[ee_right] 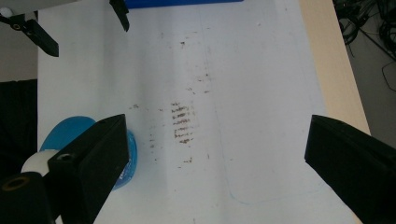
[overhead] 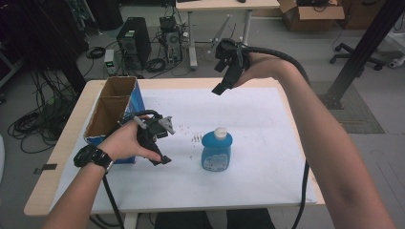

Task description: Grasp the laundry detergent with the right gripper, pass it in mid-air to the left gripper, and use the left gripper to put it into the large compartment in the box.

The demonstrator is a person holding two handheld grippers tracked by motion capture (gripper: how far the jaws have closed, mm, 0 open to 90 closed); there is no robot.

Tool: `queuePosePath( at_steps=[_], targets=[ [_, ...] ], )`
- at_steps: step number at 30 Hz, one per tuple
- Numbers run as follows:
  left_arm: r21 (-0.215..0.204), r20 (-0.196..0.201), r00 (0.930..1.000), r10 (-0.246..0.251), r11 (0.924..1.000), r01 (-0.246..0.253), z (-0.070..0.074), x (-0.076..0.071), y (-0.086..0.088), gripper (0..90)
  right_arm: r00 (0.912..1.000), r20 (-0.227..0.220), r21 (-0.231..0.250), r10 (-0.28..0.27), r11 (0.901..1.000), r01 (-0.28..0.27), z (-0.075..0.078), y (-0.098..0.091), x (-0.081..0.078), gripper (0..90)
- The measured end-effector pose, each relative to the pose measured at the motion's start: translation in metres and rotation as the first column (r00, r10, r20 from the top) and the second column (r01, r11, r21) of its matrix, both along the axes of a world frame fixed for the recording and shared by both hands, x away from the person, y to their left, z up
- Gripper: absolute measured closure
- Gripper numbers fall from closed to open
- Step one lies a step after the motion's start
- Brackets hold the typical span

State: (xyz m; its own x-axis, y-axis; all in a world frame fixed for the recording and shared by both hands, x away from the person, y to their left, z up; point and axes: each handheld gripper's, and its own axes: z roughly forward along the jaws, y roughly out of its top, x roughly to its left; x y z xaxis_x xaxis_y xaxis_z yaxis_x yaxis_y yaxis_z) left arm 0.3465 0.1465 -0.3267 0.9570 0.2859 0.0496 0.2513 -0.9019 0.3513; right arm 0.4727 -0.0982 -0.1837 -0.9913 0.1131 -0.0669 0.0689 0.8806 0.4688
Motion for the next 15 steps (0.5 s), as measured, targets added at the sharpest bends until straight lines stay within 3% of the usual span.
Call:
queuePosePath(
  at_steps=[7,15],
  targets=[
    [-0.001,0.002,1.0,-0.003,1.0,0.003,0.004,0.001,0.001,3.8,1.0,0.002,0.029,0.007,0.9996,-0.007,0.005,-0.003,-0.001,6.0],
    [-0.016,0.001,1.0,0.002,0.9999,-0.002,0.008,0.001,0.003,3.8,0.9997,0.01,0.102,0.023,0.9945,-0.024,0.013,-0.015,-0.003,5.0]
  ],
)
